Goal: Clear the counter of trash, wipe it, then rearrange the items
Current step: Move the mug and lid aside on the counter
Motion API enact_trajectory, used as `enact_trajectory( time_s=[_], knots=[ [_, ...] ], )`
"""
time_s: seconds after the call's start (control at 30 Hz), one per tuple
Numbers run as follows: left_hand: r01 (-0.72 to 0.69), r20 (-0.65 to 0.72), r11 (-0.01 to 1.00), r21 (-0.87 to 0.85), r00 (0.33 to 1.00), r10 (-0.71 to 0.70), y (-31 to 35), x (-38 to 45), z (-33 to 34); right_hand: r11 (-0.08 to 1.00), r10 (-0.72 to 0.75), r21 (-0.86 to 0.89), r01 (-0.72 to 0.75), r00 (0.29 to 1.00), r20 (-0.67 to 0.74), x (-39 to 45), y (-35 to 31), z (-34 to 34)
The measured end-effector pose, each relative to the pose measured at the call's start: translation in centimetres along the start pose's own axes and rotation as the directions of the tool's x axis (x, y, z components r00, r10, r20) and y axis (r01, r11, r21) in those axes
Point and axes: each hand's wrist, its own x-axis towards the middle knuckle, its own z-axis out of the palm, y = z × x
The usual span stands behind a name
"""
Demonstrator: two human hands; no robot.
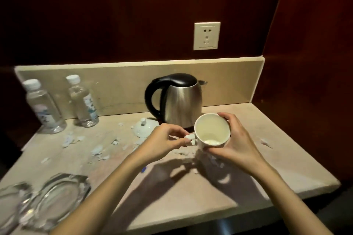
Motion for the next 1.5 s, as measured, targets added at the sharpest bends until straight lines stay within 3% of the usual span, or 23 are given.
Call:
enact_trajectory(
  time_s=[0.17, 0.37, 0.7, 0.93, 1.33, 1.5],
  knots=[
    [0.057, -0.164, 0.998, 0.007, 0.985, -0.055, -1.4, -4.3, -5.3, 0.993, -0.112, 0.057, 0.105, 0.985, 0.135, 2.9, -4.3, 4.3],
    [0.172, -0.368, 0.985, -0.013, 0.915, -0.165, -2.7, -9.4, -11.8, 0.972, -0.211, 0.16, 0.171, 0.938, 0.275, 6.0, -10.0, 10.9],
    [0.315, -0.724, 0.949, -0.032, 0.647, -0.239, -6.5, -15.7, -21.4, 0.902, -0.353, 0.39, 0.185, 0.838, 0.417, 10.8, -18.8, 23.9],
    [0.384, -0.838, 0.92, -0.072, 0.477, -0.265, -10.8, -17.7, -24.7, 0.91, -0.369, 0.376, 0.175, 0.757, 0.54, 12.9, -21.7, 31.3],
    [0.36, -0.84, 0.914, -0.187, 0.423, -0.338, -14.0, -17.7, -26.2, 0.918, -0.365, 0.357, 0.171, 0.716, 0.595, 14.9, -22.5, 35.1],
    [0.402, -0.806, 0.896, -0.188, 0.458, -0.375, -14.2, -17.9, -26.3, 0.916, -0.39, 0.334, 0.223, 0.7, 0.599, 14.7, -22.7, 35.1]
  ],
)
